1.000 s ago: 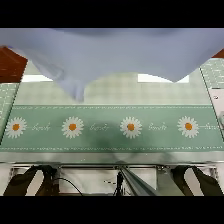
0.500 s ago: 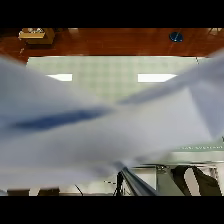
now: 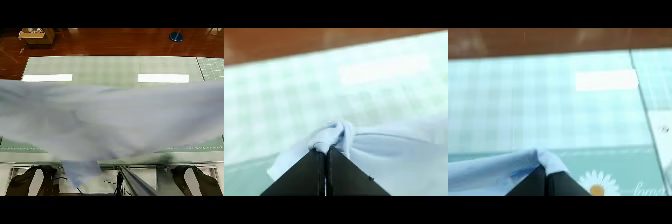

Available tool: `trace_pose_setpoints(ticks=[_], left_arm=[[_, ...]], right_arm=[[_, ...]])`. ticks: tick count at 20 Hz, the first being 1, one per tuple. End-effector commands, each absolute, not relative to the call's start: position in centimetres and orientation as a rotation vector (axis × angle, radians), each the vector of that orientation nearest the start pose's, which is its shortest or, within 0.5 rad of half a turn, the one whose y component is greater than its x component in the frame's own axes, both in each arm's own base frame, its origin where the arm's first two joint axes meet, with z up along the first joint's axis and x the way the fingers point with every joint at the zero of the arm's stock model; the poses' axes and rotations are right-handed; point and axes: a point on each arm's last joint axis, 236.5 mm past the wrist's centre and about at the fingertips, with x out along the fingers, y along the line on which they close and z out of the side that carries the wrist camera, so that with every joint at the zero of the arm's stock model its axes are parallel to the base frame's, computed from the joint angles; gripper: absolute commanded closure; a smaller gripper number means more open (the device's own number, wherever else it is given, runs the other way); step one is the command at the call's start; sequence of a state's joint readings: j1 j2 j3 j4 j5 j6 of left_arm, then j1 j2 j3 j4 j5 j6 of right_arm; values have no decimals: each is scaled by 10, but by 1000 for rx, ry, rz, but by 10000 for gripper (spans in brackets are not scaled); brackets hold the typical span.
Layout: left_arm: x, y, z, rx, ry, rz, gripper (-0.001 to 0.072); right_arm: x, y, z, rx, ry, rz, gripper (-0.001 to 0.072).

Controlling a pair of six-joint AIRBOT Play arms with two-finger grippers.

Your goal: Fold the shirts.

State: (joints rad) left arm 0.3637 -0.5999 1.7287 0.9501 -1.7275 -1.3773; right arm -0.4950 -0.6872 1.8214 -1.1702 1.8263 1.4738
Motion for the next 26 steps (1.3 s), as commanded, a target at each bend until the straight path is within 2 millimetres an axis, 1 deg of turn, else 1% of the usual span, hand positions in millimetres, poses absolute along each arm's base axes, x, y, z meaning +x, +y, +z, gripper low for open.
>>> trace_pose_setpoints(ticks=[1,2,3,5,6,8,10,12,14,15,17,18,19,21,23,24,25,26], left_arm=[[218,-72,326,-130,666,-379,690],[236,-69,313,-163,696,-399,690],[254,-68,301,-205,727,-421,690],[293,-68,280,-253,762,-476,690],[316,-70,269,-275,776,-491,689],[360,-79,247,-322,792,-512,689],[407,-92,220,-348,788,-520,689],[449,-103,197,-310,741,-525,689],[485,-114,178,-292,690,-507,688],[500,-119,169,-286,670,-496,688],[525,-127,149,-275,637,-470,689],[537,-129,140,-276,624,-451,688],[546,-129,131,-280,614,-433,688],[560,-130,110,-288,617,-404,688],[565,-131,81,-299,670,-398,687],[563,-133,65,-302,708,-404,687],[559,-137,49,-306,757,-419,687],[553,-141,38,-308,802,-439,686]], right_arm=[[217,-1,293,219,882,69,681],[232,3,279,267,935,130,681],[248,3,270,305,963,166,681],[287,-16,253,360,981,153,681],[306,-24,243,391,991,153,681],[337,-34,221,455,1021,171,681],[368,-45,198,510,1034,178,681],[399,-61,184,520,985,153,681],[431,-79,179,535,897,102,681],[445,-85,176,527,862,89,681],[471,-79,163,509,838,95,681],[481,-72,151,485,849,106,681],[490,-65,137,451,870,111,681],[503,-58,100,352,937,90,681],[507,-52,62,277,1027,63,681],[507,-50,46,270,1068,50,680],[506,-44,33,275,1103,57,680],[505,-38,26,289,1124,71,679]])
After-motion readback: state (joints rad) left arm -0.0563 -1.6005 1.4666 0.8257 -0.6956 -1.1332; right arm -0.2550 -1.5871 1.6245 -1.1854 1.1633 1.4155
